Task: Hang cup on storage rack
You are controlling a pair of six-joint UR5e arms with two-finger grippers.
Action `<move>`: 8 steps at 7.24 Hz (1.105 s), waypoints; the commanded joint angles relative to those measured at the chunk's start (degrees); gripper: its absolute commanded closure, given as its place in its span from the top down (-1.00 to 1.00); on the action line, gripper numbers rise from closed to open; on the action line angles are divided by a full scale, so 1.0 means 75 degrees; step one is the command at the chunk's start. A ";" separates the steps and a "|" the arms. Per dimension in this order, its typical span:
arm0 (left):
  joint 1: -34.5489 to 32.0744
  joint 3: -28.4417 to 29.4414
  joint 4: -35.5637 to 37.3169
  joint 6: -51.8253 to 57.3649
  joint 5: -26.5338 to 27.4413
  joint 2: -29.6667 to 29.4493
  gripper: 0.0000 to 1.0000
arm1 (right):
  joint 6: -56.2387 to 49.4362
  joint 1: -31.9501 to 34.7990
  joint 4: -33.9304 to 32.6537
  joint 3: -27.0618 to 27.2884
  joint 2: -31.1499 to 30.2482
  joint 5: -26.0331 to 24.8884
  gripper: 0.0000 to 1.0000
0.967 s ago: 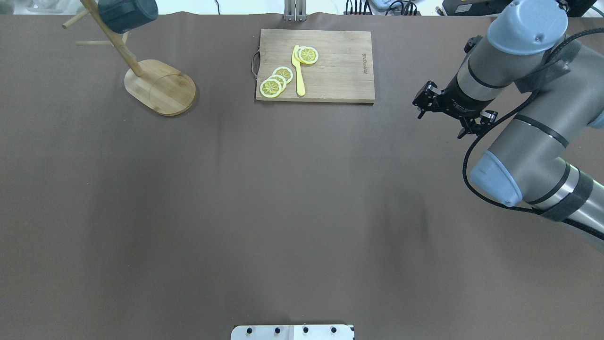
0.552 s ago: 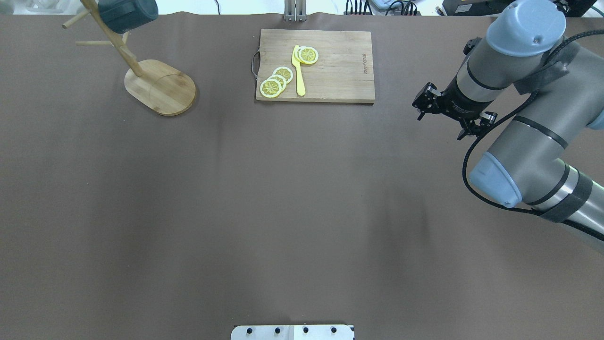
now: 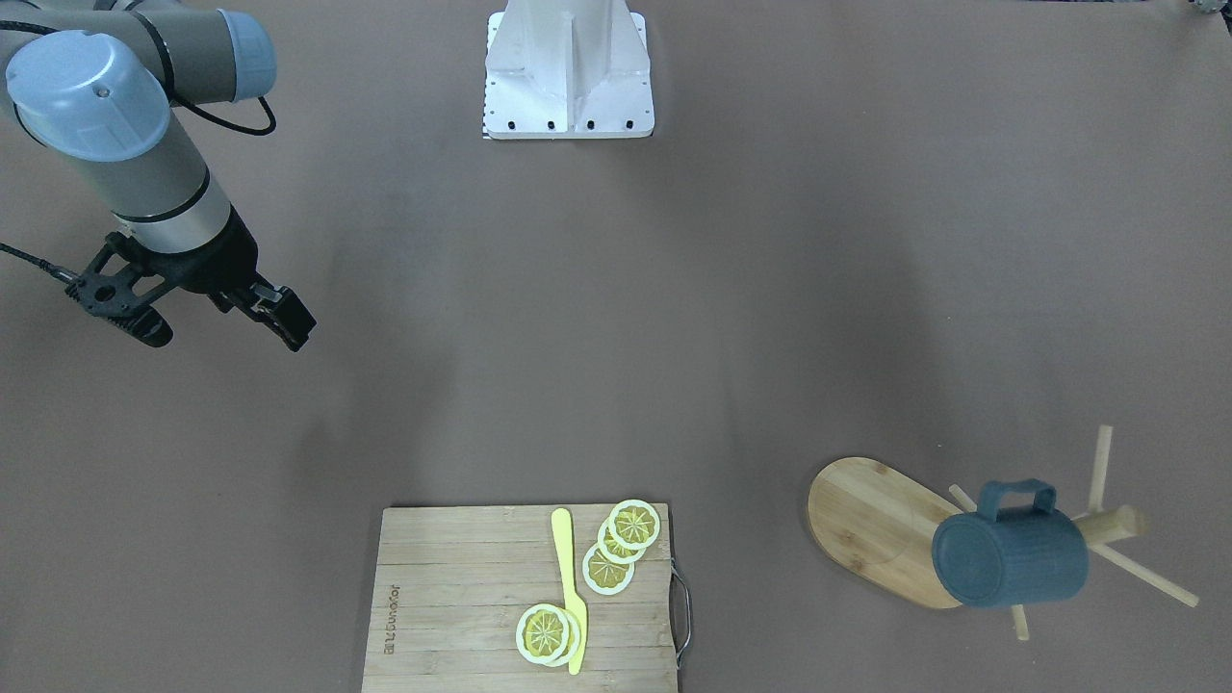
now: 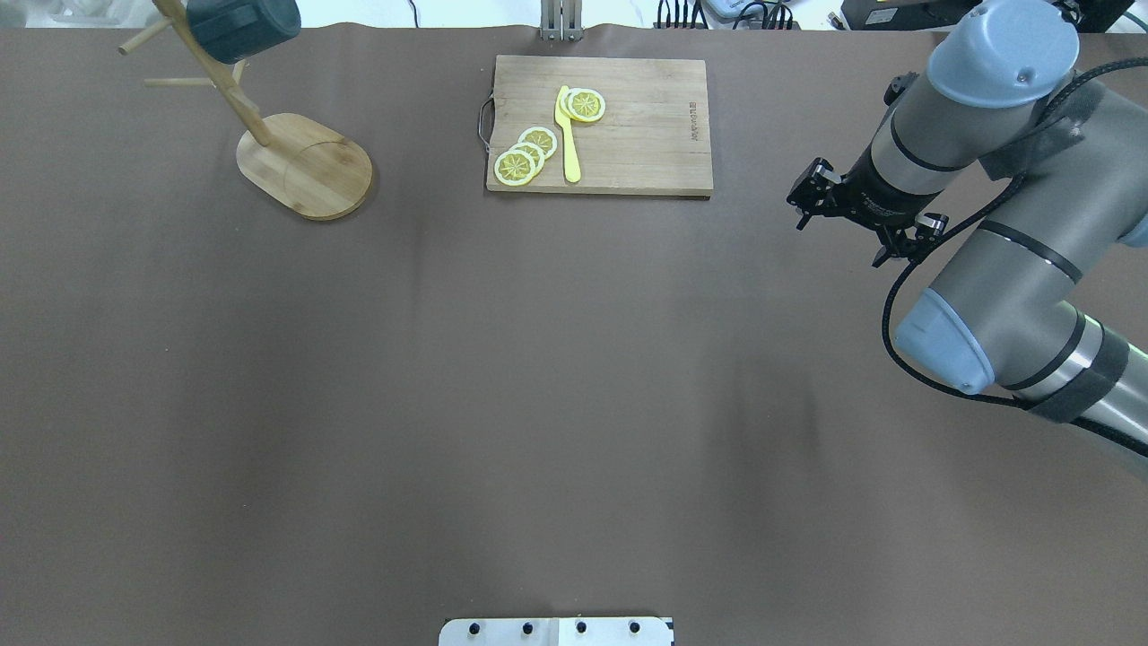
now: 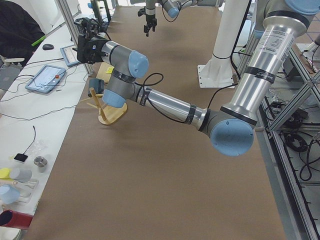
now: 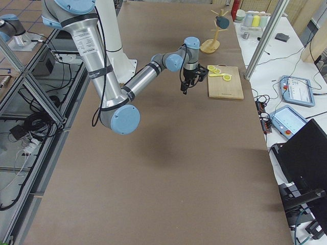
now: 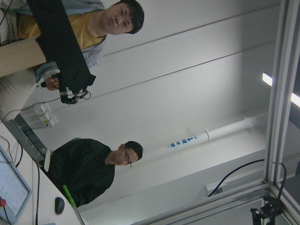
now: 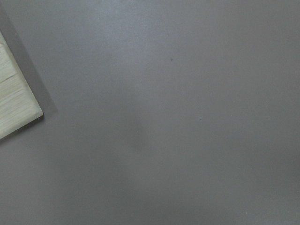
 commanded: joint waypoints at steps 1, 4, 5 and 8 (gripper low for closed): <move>-0.0611 -0.0042 0.1319 0.3286 0.0325 0.0247 0.97 | -0.0052 0.0101 0.0000 -0.0020 -0.0019 -0.0022 1.00; -0.0954 -0.0158 0.4069 0.8060 0.1174 0.0377 0.97 | -0.0098 0.0359 0.0000 -0.0008 -0.0019 0.0048 1.00; -0.0967 -0.0577 0.5311 1.0370 0.1529 0.0796 0.97 | -0.0123 0.0441 -0.0011 -0.0020 -0.0008 0.0071 1.00; -0.0967 -0.0756 0.7832 1.2123 0.1499 0.1267 0.97 | -0.0134 0.0604 -0.0012 -0.0055 -0.0019 0.0083 1.00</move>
